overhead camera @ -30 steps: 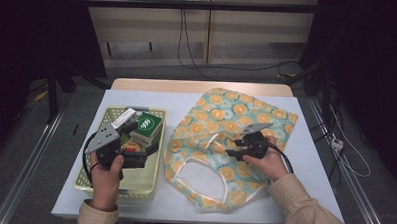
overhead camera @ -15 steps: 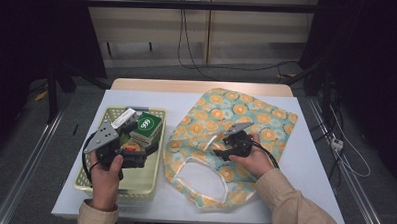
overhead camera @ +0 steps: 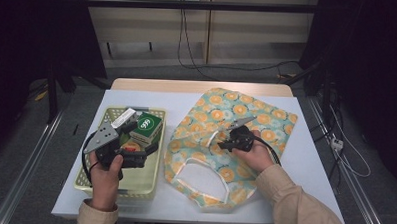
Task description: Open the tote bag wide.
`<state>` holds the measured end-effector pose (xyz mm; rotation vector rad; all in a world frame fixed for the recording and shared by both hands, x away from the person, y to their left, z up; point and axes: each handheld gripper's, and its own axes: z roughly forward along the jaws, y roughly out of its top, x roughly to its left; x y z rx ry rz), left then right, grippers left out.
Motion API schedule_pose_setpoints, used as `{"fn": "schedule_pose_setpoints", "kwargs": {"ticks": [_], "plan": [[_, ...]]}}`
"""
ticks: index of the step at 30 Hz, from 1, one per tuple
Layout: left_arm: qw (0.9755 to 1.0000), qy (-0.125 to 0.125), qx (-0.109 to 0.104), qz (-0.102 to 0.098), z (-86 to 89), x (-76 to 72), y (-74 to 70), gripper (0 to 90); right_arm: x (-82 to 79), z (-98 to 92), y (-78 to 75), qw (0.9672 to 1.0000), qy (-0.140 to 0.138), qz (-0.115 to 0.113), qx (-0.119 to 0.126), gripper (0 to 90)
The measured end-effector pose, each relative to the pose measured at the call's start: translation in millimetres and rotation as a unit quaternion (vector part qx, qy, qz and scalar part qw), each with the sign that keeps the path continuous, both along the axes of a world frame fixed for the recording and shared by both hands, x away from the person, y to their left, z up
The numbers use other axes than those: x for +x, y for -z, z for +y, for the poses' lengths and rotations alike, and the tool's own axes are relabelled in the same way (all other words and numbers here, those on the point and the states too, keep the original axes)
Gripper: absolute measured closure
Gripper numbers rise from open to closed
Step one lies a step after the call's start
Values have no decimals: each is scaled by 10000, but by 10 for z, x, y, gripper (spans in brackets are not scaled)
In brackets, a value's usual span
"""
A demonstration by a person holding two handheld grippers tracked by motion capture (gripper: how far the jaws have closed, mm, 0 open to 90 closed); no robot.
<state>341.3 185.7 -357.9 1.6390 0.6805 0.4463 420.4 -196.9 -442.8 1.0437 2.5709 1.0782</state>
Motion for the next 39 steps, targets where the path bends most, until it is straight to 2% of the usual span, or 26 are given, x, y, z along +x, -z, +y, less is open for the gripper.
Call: {"fn": "schedule_pose_setpoints", "kwargs": {"ticks": [4, 8, 11, 13, 18, 20, 24, 29, 32, 35, 39], "plan": [[10000, 4, -23, 17, -10, -1, 5, 37, -55, 9, -91, 9993, -103, 187, 305, 900], [10000, 3, -23, 16, -11, -1, 2, 37, -153, 128, -133, 9987, -314, 274, 308, 900], [10000, -3, -21, 13, -6, -1, 5, 37, -163, 176, -148, 9986, -395, 193, 290, 899], [10000, 2, -23, 10, -6, -4, 1, 37, -124, 167, -140, 9992, -332, 72, 214, 898], [10000, 17, -34, 3, -12, -3, 0, 37, 16, 56, -120, 9996, -47, -129, 247, 887], [10000, 14, -36, 18, -13, -1, 4, 37, 75, 0, -83, 9995, 98, -150, 266, 885], [10000, 6, -14, -14, -11, -3, 1, 37, 163, -62, 35, 9994, 288, -150, 134, 867], [10000, 8, -3, 3, -9, 0, 5, 37, 186, -44, 131, 9996, 274, -113, -43, 760], [10000, 5, 3, 5, -7, 1, 6, 37, 158, -28, 126, 9997, 249, -60, -16, 619], [10000, 20, 19, -1, -13, 2, 7, 37, 104, -22, 125, 9999, 104, -93, -71, 521], [10000, 14, -1, 20, -28, -1, 11, 37, 10, 10, 115, 9989, -110, -228, -397, 402]]}}
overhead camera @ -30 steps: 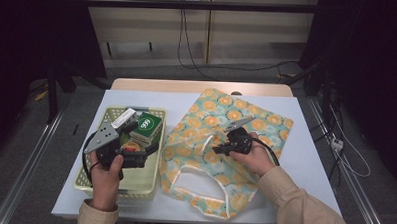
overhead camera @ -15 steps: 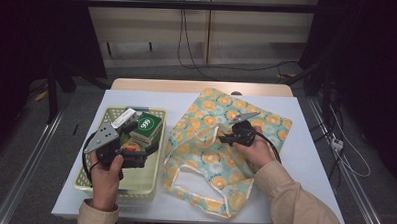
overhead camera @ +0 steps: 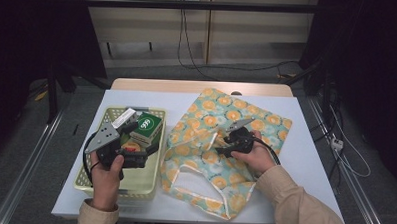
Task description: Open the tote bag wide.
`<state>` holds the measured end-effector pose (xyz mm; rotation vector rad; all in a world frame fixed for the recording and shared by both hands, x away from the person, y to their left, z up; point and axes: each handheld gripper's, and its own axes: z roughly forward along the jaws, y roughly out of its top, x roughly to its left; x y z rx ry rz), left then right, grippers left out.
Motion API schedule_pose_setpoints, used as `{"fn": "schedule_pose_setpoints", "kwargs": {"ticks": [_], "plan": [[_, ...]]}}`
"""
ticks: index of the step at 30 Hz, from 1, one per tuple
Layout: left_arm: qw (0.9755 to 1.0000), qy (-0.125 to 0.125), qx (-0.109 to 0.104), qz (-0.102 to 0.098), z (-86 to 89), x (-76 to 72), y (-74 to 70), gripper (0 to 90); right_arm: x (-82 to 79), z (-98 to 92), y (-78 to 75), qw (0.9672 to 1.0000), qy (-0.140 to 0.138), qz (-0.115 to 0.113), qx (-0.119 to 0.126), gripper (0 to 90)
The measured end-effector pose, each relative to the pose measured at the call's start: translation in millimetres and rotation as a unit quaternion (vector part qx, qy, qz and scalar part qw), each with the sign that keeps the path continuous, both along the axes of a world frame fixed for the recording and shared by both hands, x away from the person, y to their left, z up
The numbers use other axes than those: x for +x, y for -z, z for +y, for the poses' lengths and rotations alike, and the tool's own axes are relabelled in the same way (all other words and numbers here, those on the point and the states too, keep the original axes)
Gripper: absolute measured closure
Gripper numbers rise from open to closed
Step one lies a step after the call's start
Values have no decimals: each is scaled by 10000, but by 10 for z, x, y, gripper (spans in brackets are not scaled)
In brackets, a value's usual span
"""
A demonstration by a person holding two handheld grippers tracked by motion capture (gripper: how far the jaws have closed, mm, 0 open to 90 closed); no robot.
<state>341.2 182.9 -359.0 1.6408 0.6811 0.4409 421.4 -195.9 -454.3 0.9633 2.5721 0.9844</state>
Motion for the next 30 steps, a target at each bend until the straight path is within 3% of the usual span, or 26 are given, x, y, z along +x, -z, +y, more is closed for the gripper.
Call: {"fn": "schedule_pose_setpoints", "kwargs": {"ticks": [2, 5, 8, 12, 20, 23, 30], "plan": [[10000, 22, 39, -17, -2, 0, -2, 37, -35, 11, -2, 9999, -95, -11, -51, 378], [10000, 34, 56, -33, -12, -5, -1, 37, -63, -5, 11, 10000, 16, -19, 10, 392], [10000, 25, -23, 93, -2, 10, 36, 37, -59, -22, 15, 10000, 63, -56, 29, 440], [9999, -40, 78, 83, 31, 24, 60, 37, -37, -57, 20, 9999, 55, -71, 74, 538], [9999, -73, -11, 122, 38, 20, 66, 37, 3, -100, 11, 9997, 203, -91, 58, 733], [9999, -35, 36, 113, 23, 27, 79, 37, 4, -104, 8, 9996, 241, -122, 22, 861], [10000, 35, 67, 65, -15, 22, 51, 37, 33, -131, 12, 9991, 387, 34, 191, 898]]}}
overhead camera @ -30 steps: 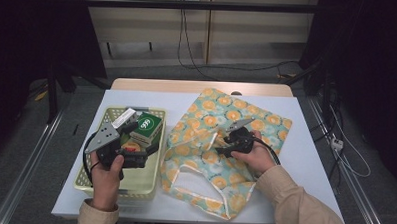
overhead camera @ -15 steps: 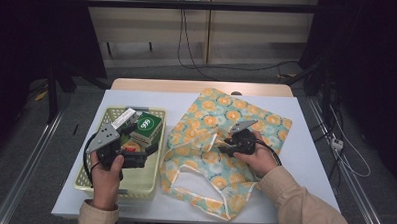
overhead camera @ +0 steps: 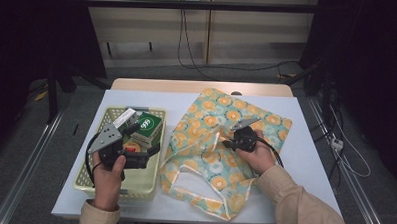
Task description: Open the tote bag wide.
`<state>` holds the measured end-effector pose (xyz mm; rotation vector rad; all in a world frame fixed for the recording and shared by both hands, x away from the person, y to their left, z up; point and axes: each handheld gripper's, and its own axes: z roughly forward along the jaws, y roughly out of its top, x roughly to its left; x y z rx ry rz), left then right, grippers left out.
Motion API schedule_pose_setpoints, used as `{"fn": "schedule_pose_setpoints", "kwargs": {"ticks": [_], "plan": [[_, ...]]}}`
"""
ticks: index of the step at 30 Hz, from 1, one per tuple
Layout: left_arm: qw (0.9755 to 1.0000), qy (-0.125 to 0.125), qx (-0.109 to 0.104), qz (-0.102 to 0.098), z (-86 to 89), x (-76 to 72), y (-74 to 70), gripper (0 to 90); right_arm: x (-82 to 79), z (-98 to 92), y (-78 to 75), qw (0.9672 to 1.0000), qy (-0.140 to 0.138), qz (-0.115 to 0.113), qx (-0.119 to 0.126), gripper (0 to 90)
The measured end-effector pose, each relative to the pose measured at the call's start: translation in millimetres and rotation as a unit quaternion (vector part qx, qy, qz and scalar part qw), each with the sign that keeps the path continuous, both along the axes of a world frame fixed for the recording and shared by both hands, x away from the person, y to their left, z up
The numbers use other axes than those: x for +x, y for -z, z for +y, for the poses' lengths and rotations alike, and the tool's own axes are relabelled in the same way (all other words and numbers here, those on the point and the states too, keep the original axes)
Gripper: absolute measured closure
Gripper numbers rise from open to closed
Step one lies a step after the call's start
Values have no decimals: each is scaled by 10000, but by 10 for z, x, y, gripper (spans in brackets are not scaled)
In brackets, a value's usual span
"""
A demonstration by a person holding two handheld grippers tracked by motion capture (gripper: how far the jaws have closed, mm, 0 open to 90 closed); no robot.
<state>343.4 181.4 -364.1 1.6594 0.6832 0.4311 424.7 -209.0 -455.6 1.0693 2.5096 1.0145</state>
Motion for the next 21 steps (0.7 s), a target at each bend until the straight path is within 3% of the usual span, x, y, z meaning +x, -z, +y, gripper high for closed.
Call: {"fn": "schedule_pose_setpoints", "kwargs": {"ticks": [3, 5, 9, 11, 13, 15, 18, 21], "plan": [[10000, -20, -71, 14, 4, 0, -10, 37, -4, 24, -27, 9999, -48, 64, -63, 900], [10000, -19, -68, -4, 8, 1, -18, 37, -47, 49, -54, 9995, -134, 267, 94, 900], [10000, 17, -59, -33, -2, 7, -25, 37, -214, 152, -164, 9973, -529, 405, 295, 900], [10000, 18, -62, -28, -8, 4, -23, 37, -263, 184, -223, 9970, -655, 321, 245, 900], [10000, 14, -50, -25, -14, -1, -24, 37, -225, 151, -259, 9975, -548, 239, 380, 897], [10000, 36, -57, -34, -18, -1, -28, 37, -132, 90, -273, 9988, -363, 58, 311, 889], [10000, 29, -79, -39, -19, 2, -34, 37, 32, -10, -215, 9982, -25, -22, 592, 860], [10000, 33, -62, -40, -11, 19, -30, 37, 124, -18, -84, 9991, 92, -37, 404, 756]]}}
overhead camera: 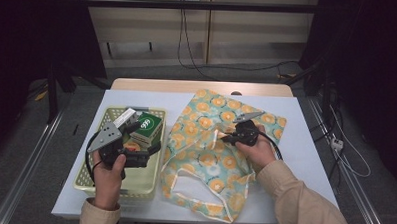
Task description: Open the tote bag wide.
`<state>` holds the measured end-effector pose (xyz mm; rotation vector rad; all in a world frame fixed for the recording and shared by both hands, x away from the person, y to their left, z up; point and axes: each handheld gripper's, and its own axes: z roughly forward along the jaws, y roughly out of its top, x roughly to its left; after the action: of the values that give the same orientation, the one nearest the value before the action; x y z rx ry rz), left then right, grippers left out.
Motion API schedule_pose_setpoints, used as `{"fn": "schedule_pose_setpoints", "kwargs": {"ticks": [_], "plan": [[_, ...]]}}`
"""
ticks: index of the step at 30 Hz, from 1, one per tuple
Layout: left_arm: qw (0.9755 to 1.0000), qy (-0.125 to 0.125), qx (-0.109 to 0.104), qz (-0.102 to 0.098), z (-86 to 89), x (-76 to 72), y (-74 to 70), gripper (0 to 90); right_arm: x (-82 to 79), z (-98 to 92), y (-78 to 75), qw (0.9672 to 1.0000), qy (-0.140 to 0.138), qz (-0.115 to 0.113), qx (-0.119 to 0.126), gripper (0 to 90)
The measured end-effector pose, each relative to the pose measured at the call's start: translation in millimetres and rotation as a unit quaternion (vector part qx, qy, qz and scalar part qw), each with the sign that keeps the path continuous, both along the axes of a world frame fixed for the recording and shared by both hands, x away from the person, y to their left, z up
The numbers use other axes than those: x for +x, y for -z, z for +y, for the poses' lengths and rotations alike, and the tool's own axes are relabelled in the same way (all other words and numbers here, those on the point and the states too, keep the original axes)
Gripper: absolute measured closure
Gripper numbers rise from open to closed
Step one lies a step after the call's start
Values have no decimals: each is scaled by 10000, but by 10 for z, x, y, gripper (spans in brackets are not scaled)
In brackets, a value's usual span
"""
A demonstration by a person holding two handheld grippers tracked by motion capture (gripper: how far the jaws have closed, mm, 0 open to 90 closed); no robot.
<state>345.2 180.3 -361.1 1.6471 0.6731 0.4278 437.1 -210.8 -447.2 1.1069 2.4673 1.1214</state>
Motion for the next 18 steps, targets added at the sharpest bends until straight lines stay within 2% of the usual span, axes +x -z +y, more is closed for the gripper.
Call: {"fn": "schedule_pose_setpoints", "kwargs": {"ticks": [2, 4, 7, 9, 12, 15, 18], "plan": [[10000, 0, 13, 14, 2, 9, 8, 37, 17, 34, 72, 9997, -32, -53, -252, 662], [10000, -13, 11, 28, 3, 11, 17, 37, 15, 78, 110, 9991, -84, -135, -394, 531], [10000, -22, 23, 22, 7, 8, 11, 37, 22, 118, 120, 9981, -27, -290, -541, 413], [10000, -24, 36, 5, 8, 3, 3, 37, 48, 105, 135, 9986, 38, -223, -469, 400], [10000, -27, 0, 0, 3, -3, -3, 37, 74, 69, 150, 9991, 111, -214, -340, 487], [10000, -22, 42, 9, 3, 2, 1, 37, 105, 42, 131, 9991, 165, -168, -349, 684], [10000, -32, 55, 17, 6, 3, 3, 37, 143, 27, 115, 9991, 192, -89, -374, 820]]}}
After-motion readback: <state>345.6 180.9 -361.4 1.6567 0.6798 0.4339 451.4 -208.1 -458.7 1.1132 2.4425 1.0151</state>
